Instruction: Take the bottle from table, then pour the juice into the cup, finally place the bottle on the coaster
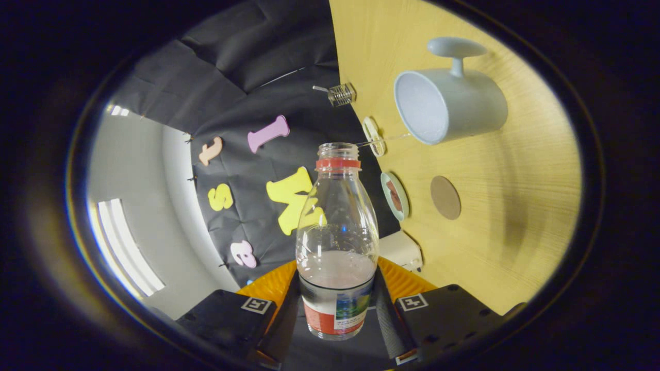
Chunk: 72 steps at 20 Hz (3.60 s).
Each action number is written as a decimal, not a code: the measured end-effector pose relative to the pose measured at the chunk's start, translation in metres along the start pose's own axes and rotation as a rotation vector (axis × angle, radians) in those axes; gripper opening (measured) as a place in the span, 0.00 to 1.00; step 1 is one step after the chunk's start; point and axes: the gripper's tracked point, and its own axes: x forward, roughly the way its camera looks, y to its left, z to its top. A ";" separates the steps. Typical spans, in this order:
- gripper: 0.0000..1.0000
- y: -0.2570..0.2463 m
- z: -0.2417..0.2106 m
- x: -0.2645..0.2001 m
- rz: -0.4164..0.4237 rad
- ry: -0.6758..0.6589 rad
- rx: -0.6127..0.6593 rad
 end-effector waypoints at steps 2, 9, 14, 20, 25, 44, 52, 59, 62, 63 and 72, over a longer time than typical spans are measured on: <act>0.74 0.002 -0.002 0.002 0.010 -0.002 0.012; 0.74 0.005 0.000 0.000 0.029 -0.006 0.079; 0.74 0.006 0.002 0.002 0.054 -0.017 0.131; 0.74 0.008 0.003 0.003 0.047 -0.013 0.203; 0.74 0.007 0.007 0.001 0.050 -0.027 0.235; 0.74 -0.006 0.014 0.008 0.038 -0.044 0.312; 0.75 -0.018 -0.009 0.006 -0.014 -0.052 0.026; 0.75 -0.018 -0.004 -0.010 -0.082 -0.072 -0.382; 0.75 -0.007 -0.010 -0.011 -0.093 -0.053 -0.559; 0.75 -0.004 -0.008 -0.014 -0.107 -0.059 -0.633; 0.75 0.007 -0.009 0.015 -0.137 -0.015 -1.175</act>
